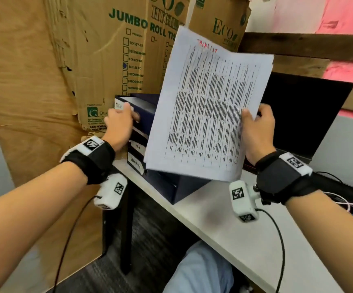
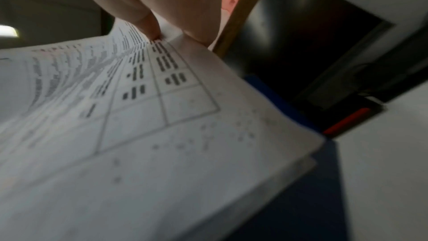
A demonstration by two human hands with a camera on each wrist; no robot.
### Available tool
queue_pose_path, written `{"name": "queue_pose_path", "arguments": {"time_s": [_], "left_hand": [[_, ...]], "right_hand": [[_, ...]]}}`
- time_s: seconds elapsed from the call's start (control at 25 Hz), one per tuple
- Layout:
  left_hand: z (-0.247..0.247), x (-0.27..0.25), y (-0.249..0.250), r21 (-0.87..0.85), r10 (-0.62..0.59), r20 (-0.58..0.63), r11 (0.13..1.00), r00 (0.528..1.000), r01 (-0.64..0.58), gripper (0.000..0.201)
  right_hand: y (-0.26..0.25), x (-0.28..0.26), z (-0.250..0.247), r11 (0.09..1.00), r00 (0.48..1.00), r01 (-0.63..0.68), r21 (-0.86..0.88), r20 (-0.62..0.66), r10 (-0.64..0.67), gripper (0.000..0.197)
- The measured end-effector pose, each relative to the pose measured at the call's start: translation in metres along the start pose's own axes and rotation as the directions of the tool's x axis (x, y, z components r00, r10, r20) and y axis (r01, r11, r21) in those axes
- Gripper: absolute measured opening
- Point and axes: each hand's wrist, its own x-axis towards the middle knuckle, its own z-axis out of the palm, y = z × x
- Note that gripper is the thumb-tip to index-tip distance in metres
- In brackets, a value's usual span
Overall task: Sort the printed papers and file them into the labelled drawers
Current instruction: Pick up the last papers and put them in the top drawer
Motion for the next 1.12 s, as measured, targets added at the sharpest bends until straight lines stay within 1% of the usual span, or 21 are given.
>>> {"name": "queue_pose_path", "arguments": {"time_s": [0.12, 0.16, 0.2, 0.24, 0.32, 0.36, 0.4, 0.44, 0.48, 0.56, 0.64, 0.68, 0.72, 0.76, 0.84, 0.88, 0.92, 0.96, 1.0, 1.08, 1.12], "left_hand": [[-0.059, -0.002, -0.024, -0.027, 0.066, -0.042, 0.997, 0.997, -0.067, 0.067], [-0.077, -0.003, -0.033, 0.012, 0.116, -0.056, 0.993, 0.992, -0.115, 0.066], [-0.094, -0.009, -0.035, 0.075, 0.189, -0.074, 0.98, 0.979, -0.184, 0.059], [-0.109, -0.016, -0.036, 0.136, 0.27, -0.1, 0.957, 0.958, -0.256, 0.049], [-0.134, -0.035, -0.037, 0.168, 0.417, -0.15, 0.904, 0.896, -0.393, 0.04], [-0.144, -0.05, -0.033, 0.193, 0.491, -0.172, 0.867, 0.854, -0.459, 0.039], [-0.152, -0.062, -0.03, 0.209, 0.551, -0.171, 0.83, 0.817, -0.517, 0.04], [-0.159, -0.072, -0.025, 0.188, 0.589, -0.141, 0.805, 0.796, -0.562, 0.041], [-0.163, -0.081, -0.016, 0.125, 0.585, -0.105, 0.81, 0.804, -0.573, 0.044], [-0.166, -0.085, 0.006, -0.025, 0.461, -0.016, 0.887, 0.887, -0.461, 0.058], [-0.163, -0.081, 0.026, -0.11, 0.261, 0.047, 0.961, 0.964, -0.255, 0.056], [-0.161, -0.079, 0.034, -0.137, 0.169, 0.074, 0.978, 0.983, -0.157, 0.052], [-0.159, -0.076, 0.04, -0.177, 0.099, 0.096, 0.981, 0.99, -0.081, 0.048], [-0.157, -0.073, 0.047, -0.227, 0.047, 0.109, 0.974, 0.993, -0.021, 0.044], [-0.157, -0.067, 0.06, -0.317, -0.039, 0.107, 0.946, 0.993, 0.071, 0.032], [-0.158, -0.064, 0.066, -0.333, -0.08, 0.106, 0.936, 0.991, 0.111, 0.026], [-0.158, -0.061, 0.071, -0.33, -0.114, 0.102, 0.933, 0.988, 0.141, 0.02], [-0.158, -0.058, 0.074, -0.308, -0.136, 0.099, 0.938, 0.986, 0.16, 0.016], [-0.157, -0.055, 0.075, -0.27, -0.152, 0.105, 0.947, 0.983, 0.175, 0.015], [-0.152, -0.051, 0.073, -0.217, -0.183, 0.118, 0.954, 0.976, 0.205, 0.016], [-0.149, -0.05, 0.072, -0.218, -0.193, 0.118, 0.952, 0.974, 0.215, 0.015]], "right_hand": [[-0.034, 0.017, 0.034, 0.996, 1.0, -0.003, 0.088, 0.027, 0.001, 0.025], [-0.044, 0.021, 0.051, 0.99, 0.997, -0.044, 0.133, 0.061, 0.036, 0.029], [-0.055, 0.018, 0.068, 0.979, 0.99, -0.11, 0.173, 0.109, 0.092, 0.033], [-0.062, 0.016, 0.086, 0.965, 0.976, -0.178, 0.195, 0.161, 0.147, 0.034], [-0.069, 0.008, 0.12, 0.944, 0.938, -0.278, 0.176, 0.263, 0.227, 0.032], [-0.071, 0.002, 0.132, 0.943, 0.9, -0.318, 0.099, 0.345, 0.267, 0.028], [-0.069, -0.001, 0.143, 0.927, 0.843, -0.374, 0.024, 0.426, 0.329, 0.024], [-0.066, -0.004, 0.149, 0.905, 0.787, -0.424, -0.046, 0.476, 0.393, 0.018], [-0.065, -0.007, 0.152, 0.881, 0.75, -0.467, -0.076, 0.494, 0.44, 0.016], [-0.071, -0.015, 0.151, 0.806, 0.675, -0.589, -0.052, 0.517, 0.526, 0.021], [-0.082, -0.024, 0.144, 0.731, 0.544, -0.675, -0.103, 0.6, 0.587, 0.02], [-0.088, -0.026, 0.14, 0.713, 0.477, -0.678, -0.178, 0.632, 0.611, 0.015], [-0.094, -0.029, 0.135, 0.7, 0.415, -0.67, -0.247, 0.658, 0.629, 0.012], [-0.1, -0.033, 0.131, 0.687, 0.368, -0.66, -0.304, 0.666, 0.649, 0.01], [-0.103, -0.037, 0.127, 0.67, 0.302, -0.626, -0.4, 0.667, 0.681, 0.01], [-0.102, -0.038, 0.127, 0.662, 0.285, -0.61, -0.436, 0.659, 0.697, 0.01], [-0.102, -0.04, 0.126, 0.657, 0.282, -0.595, -0.464, 0.645, 0.711, 0.011], [-0.102, -0.041, 0.127, 0.67, 0.306, -0.563, -0.484, 0.631, 0.713, 0.015], [-0.103, -0.042, 0.127, 0.706, 0.357, -0.492, -0.51, 0.621, 0.698, 0.019], [-0.105, -0.042, 0.124, 0.793, 0.516, -0.213, -0.571, 0.623, 0.588, 0.019], [-0.105, -0.041, 0.123, 0.806, 0.591, -0.047, -0.59, 0.634, 0.498, 0.017]]}}
